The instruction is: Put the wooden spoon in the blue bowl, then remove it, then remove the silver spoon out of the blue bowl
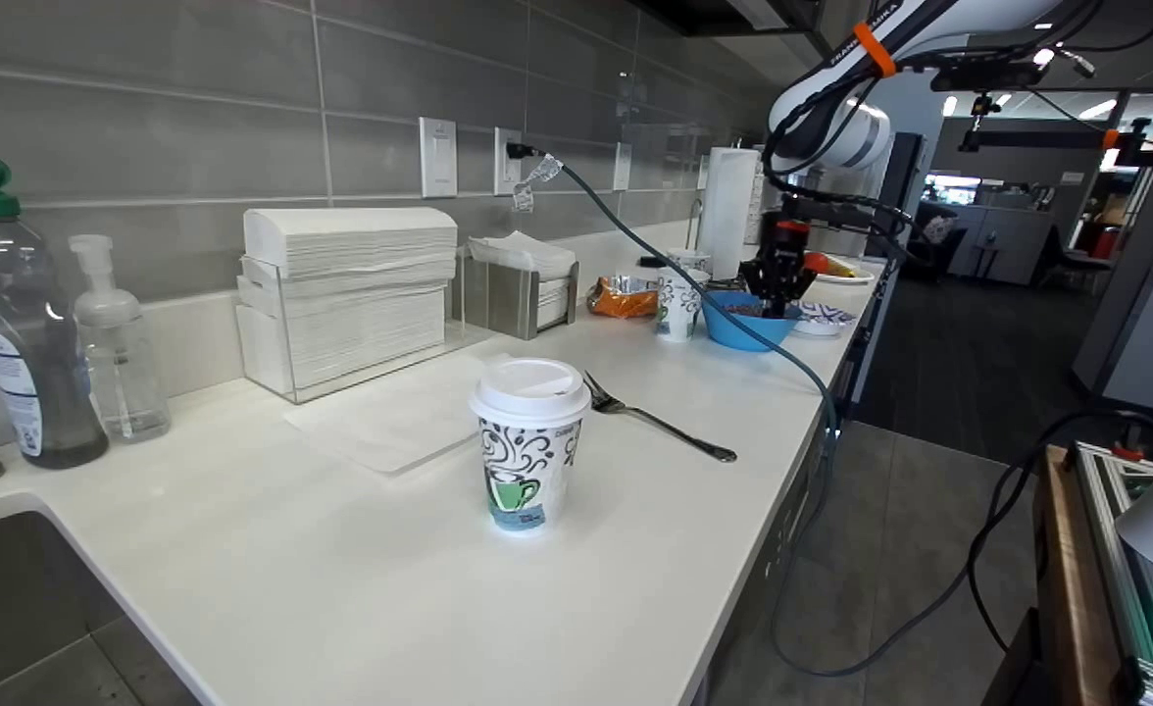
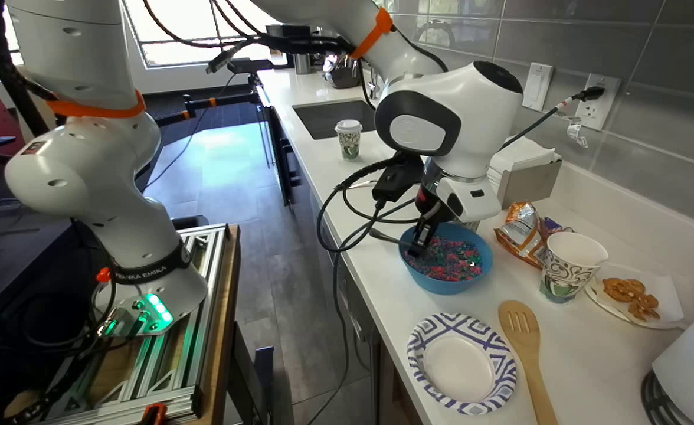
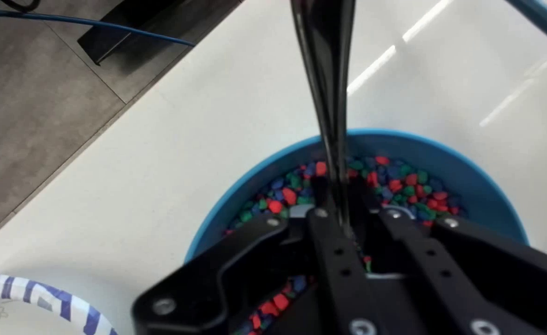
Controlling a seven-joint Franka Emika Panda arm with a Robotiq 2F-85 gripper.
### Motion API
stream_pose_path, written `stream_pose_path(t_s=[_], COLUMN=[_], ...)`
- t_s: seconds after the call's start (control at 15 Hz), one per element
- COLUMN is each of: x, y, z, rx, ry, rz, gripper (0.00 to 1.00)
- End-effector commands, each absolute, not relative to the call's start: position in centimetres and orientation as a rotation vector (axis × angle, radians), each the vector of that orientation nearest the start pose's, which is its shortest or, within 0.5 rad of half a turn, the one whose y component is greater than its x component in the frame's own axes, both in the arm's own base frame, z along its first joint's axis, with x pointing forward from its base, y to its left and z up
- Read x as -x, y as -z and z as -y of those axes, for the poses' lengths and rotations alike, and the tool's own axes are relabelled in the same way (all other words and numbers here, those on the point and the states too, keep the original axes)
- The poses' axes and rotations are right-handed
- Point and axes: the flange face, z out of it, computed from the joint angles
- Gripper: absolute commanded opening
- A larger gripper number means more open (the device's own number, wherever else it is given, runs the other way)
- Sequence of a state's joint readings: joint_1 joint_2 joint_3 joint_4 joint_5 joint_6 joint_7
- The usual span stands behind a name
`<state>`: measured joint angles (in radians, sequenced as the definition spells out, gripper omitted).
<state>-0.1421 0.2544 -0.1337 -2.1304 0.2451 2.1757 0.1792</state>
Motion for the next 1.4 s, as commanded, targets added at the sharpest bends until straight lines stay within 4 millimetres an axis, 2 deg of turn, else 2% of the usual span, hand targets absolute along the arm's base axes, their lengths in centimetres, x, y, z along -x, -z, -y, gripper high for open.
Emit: stream_pose_path(t_s=[0.0,0.07,0.47,0.73,1.0,1.33], x=[-53.4,-53.4,-53.1,-52.6,-51.8,-49.8], y=[-27.5,-27.6,-27.8,-28.5,-30.2,-32.4], z=[14.2,14.2,14.7,14.1,13.4,13.6], rx=[2.796,2.781,2.687,2.609,2.556,2.458], ry=[-0.271,-0.270,-0.250,-0.245,-0.208,-0.185], rz=[-0.874,-0.877,-0.858,-0.787,-0.706,-0.683], gripper=[0.00,0.03,0.03,0.03,0.03,0.03])
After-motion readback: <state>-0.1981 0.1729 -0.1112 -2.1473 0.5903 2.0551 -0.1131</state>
